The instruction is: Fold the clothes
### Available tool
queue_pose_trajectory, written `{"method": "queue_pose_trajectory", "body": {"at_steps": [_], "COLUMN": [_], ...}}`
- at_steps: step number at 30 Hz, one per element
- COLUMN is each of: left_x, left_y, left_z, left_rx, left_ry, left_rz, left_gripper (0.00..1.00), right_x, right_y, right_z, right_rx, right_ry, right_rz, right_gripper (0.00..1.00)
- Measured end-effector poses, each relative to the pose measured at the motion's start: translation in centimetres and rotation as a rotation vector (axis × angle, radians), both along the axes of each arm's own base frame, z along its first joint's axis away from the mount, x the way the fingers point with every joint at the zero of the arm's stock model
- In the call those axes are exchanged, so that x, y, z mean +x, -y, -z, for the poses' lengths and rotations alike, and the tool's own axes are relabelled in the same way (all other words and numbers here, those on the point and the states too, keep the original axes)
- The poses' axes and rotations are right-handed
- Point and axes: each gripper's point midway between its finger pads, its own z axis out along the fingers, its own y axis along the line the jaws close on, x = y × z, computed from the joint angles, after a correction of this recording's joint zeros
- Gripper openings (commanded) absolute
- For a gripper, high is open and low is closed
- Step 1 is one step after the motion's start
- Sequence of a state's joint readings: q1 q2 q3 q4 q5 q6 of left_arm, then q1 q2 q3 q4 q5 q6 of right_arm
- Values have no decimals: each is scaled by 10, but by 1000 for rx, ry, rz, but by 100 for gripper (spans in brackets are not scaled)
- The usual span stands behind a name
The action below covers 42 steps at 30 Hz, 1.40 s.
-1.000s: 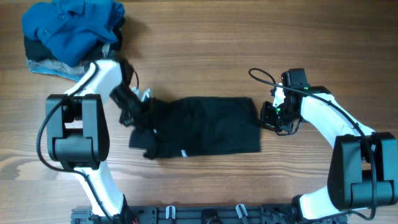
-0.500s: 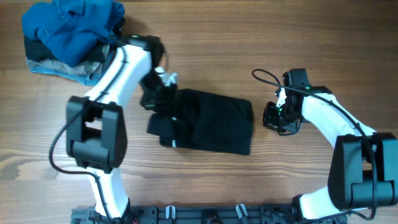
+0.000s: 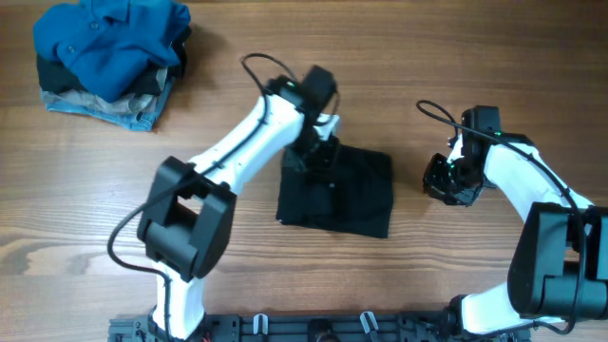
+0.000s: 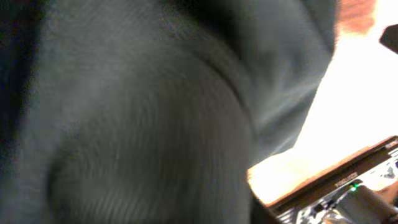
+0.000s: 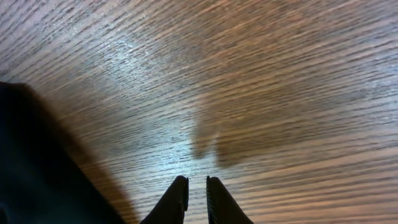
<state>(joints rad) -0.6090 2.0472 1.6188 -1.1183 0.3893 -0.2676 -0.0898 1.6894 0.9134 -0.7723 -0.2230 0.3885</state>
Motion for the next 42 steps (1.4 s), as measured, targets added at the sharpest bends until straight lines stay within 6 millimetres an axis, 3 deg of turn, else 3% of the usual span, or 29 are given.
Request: {"method": "queue_pose_trajectory", "body": {"at_steps": [1, 2, 7, 11, 15, 19, 27, 32, 36, 42], "left_x": [-1, -4, -11, -16, -22, -5, 30, 41, 41, 38], "left_y": [6, 13, 26, 23, 5, -9, -46, -66, -70, -73], "left_z": [0, 0, -1, 0, -7, -21, -52, -54, -54, -53], "left_rx": [-6, -13, -19, -5, 46, 38, -12, -8, -3, 8], "left_ry": [9, 15, 22, 4, -63, -56, 19, 22, 25, 16], "left_rz": [8, 10, 26, 24, -2, -51, -162, -200, -191, -178], "left_gripper": [82, 86, 79, 78, 80, 83, 85, 84, 84, 84], "right_x": [0, 0, 0, 2, 10, 11, 19, 11, 8, 9], "right_y": [0, 0, 0, -5, -36, -59, -114, -154, -167, -159], "right_z": [0, 0, 0, -1, -13, -24, -38, -54, -59, -50], "right_rx": [0, 0, 0, 30, 206, 327, 442, 561, 600, 537], "right_ry": [0, 0, 0, 23, 122, 183, 318, 397, 420, 375], "right_rz": [0, 0, 0, -51, -219, -310, -516, -672, -718, -672], "right_gripper": [20, 23, 35, 46, 57, 64, 56, 64, 51, 52]}}
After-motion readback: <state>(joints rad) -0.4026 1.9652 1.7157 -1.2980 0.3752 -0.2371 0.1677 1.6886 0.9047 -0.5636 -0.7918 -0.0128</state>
